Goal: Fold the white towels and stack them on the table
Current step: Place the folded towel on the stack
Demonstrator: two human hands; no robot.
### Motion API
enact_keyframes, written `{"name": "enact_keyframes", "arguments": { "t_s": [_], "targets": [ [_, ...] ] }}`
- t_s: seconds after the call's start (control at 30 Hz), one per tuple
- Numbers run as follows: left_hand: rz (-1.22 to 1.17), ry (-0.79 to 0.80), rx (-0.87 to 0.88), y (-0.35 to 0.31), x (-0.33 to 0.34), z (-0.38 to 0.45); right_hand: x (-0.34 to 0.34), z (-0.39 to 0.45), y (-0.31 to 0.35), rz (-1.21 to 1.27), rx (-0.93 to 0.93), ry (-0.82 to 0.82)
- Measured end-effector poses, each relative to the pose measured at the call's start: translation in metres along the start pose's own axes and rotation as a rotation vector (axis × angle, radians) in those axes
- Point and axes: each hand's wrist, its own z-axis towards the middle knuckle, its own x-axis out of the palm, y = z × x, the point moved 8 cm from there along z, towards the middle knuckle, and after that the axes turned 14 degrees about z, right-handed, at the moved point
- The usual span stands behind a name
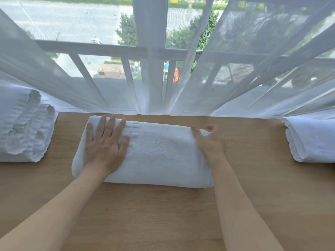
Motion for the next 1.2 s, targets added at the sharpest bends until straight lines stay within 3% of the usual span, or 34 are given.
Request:
{"name": "enact_keyframes", "arguments": {
  "t_s": [0.07, 0.13, 0.37, 0.43, 0.5, 0.53, 0.63, 0.73, 0.9, 1.07, 1.13, 1.2],
  "targets": [
    [-0.008, -0.003, 0.005, 0.001, 0.0, -0.001, 0.008, 0.004, 0.001, 0.114, -0.035, 0.044],
    [-0.005, -0.009, 0.016, 0.003, 0.001, -0.002, 0.005, 0.009, 0.009, 0.275, -0.125, -0.036],
    [0.005, -0.014, 0.064, 0.0, 0.0, -0.003, 0.01, 0.01, 0.005, 0.137, -0.186, -0.076],
    [0.009, -0.009, 0.073, -0.002, 0.001, -0.003, 0.005, 0.003, 0.01, -0.062, -0.212, -0.108],
    [0.018, -0.006, 0.071, -0.003, 0.0, -0.001, 0.011, -0.023, 0.029, -0.378, -0.367, -0.195],
    [0.022, -0.004, 0.068, -0.004, 0.0, -0.001, 0.026, -0.044, 0.041, -0.431, -0.485, -0.154],
    [0.03, -0.004, 0.072, -0.003, 0.003, -0.001, 0.089, -0.092, 0.047, -0.559, -0.702, 0.226],
    [0.045, -0.005, 0.078, 0.0, 0.006, -0.003, 0.101, -0.077, 0.034, -0.668, -0.637, 0.354],
    [0.067, 0.029, 0.069, -0.002, 0.003, -0.002, 0.072, -0.029, 0.03, -0.741, -0.365, 0.186],
    [0.05, 0.043, 0.063, -0.001, 0.005, 0.0, 0.099, -0.085, 0.027, -0.663, -0.594, 0.325],
    [-0.001, 0.059, 0.03, 0.007, 0.005, 0.002, 0.079, -0.056, 0.02, -0.669, -0.482, 0.257],
    [-0.063, 0.093, -0.069, 0.018, 0.006, 0.002, 0.048, -0.024, 0.003, -0.648, -0.258, 0.177]
  ]
}}
